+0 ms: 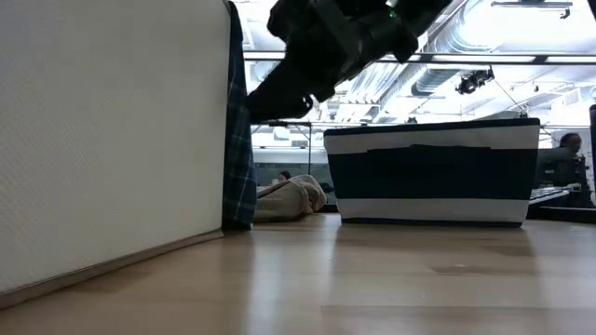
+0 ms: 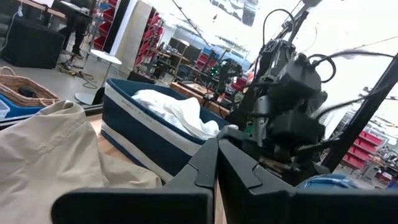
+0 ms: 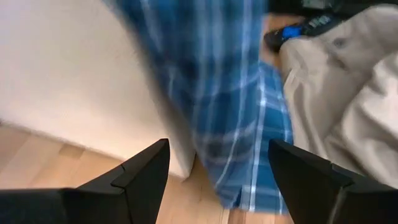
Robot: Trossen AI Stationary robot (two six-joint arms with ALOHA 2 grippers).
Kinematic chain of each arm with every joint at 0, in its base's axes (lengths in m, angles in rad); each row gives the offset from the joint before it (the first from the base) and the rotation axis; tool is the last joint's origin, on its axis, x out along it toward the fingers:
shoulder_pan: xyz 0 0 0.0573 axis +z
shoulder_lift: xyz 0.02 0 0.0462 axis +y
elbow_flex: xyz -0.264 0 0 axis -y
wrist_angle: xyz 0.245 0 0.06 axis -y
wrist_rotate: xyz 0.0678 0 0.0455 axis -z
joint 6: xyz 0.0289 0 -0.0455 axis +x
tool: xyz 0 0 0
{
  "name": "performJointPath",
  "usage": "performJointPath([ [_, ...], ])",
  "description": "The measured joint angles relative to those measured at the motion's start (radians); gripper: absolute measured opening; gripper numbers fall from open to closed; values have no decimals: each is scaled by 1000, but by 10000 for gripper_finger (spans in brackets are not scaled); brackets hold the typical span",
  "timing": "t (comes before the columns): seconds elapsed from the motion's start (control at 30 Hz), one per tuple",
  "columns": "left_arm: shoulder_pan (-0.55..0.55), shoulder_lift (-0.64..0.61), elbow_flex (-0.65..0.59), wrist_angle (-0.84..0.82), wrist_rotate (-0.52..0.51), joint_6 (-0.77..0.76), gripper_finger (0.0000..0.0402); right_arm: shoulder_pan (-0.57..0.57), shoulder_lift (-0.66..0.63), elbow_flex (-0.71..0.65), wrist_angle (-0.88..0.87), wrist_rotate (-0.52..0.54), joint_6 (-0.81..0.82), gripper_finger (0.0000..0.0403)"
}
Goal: Sort clothes
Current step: Put the blue checkered polo shirt into the white laundry bin
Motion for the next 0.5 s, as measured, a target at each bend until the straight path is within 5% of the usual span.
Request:
performJointPath([
  [0.2,0,9,-1,-1,3,0,0,12,45,0,79,17,-19,227],
  [0.43,0,10,-1,-3,3,0,0,0,57,0,102,65,73,25],
  [0.5,0,10,-1,-11,3,0,0,-18,12,0,74,67,74,16],
])
